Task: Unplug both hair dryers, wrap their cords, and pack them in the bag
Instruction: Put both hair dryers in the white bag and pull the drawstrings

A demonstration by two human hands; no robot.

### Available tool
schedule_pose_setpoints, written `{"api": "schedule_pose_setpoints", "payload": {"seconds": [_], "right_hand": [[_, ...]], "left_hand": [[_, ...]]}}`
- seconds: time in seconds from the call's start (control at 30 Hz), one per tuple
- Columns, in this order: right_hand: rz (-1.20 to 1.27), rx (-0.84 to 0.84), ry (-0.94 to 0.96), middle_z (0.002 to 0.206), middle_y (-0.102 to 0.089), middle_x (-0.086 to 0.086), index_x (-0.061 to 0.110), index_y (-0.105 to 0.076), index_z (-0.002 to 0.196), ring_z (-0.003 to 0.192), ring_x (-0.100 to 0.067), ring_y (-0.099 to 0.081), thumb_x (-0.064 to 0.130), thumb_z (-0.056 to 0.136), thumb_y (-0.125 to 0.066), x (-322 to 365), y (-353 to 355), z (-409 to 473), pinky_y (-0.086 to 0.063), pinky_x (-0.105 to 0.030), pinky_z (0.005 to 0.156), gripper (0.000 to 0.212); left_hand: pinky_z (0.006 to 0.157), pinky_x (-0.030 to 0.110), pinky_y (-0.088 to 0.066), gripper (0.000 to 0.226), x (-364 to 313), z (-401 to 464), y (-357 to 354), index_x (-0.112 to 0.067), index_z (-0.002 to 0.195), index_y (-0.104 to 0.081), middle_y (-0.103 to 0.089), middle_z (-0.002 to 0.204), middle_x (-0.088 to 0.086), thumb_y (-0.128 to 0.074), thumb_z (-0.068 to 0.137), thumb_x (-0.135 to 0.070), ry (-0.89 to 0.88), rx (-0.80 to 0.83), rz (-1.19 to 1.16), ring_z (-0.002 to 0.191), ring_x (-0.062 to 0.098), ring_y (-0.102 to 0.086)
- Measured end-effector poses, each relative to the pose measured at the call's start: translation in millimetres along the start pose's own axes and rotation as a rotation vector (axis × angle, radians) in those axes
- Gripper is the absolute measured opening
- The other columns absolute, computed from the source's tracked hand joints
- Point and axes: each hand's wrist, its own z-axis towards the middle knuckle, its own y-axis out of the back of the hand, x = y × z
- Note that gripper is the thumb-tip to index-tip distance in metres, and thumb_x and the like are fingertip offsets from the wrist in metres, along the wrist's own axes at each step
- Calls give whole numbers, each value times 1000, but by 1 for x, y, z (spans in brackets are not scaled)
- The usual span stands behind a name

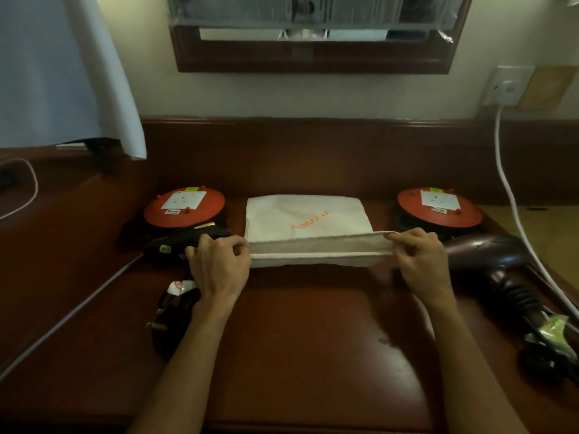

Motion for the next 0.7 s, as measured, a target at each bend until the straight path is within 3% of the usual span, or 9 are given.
{"api": "schedule_pose_setpoints", "payload": {"seconds": [0.13,0.2,0.3,0.37,0.43,0.5,0.6,0.7], "right_hand": [[-98,-39,70,94,-63,2,13,-79,100,96,-18,-43,3,90,-66,6,-2,-8,-43,-43,87,19],[-71,-7,53,96,-65,-1,17,-78,95,96,-20,-47,2,90,-66,9,0,-11,-46,-45,86,20],[193,356,-132,108,-68,-1,18,-78,96,99,-23,-63,4,91,-65,16,33,-15,-58,-37,81,20],[273,580,-195,116,-70,3,16,-78,101,103,-10,-67,5,92,-65,24,66,-13,-55,-26,79,19],[278,517,-173,114,-72,8,17,-78,103,102,0,-66,10,92,-65,32,86,-5,-50,-21,81,18],[232,360,-128,106,-73,7,18,-76,103,96,-4,-69,12,95,-64,46,85,5,-51,-21,79,16],[44,370,-56,103,-72,4,19,-73,108,87,-9,-69,13,98,-59,69,46,11,-56,-19,66,18],[-283,615,-44,118,-69,1,25,-67,124,96,-19,-68,18,96,-60,58,2,5,-60,-36,83,29]], "left_hand": [[87,44,-34,15,-2,-5,8,-22,98,-79,-68,84,9,-66,92,-23,91,-106,-24,95,28,-54],[88,44,-34,15,-1,-9,12,-23,102,-75,-69,86,8,-67,90,-20,84,-104,-25,99,28,-55],[95,43,-27,36,11,-17,24,-32,117,-64,-70,110,-1,-68,84,-16,4,46,-22,115,24,-50],[102,42,-20,39,19,-26,36,-38,117,-67,-59,137,-7,-69,82,-21,-128,167,34,128,20,-41],[107,41,-15,36,16,-30,45,-41,114,-69,-48,149,-12,-70,80,-28,-251,263,44,136,16,-34],[113,43,-24,33,4,-27,43,-39,114,-70,-54,143,-12,-70,81,-31,-283,381,-79,134,16,-41],[101,43,-46,25,-17,-27,28,-37,111,-70,-63,131,-8,-67,86,-37,-315,632,-67,123,19,-55],[79,33,-44,16,-24,-33,15,-31,106,-72,-66,119,-2,-65,92,-37,-316,622,65,111,23,-61]]}}
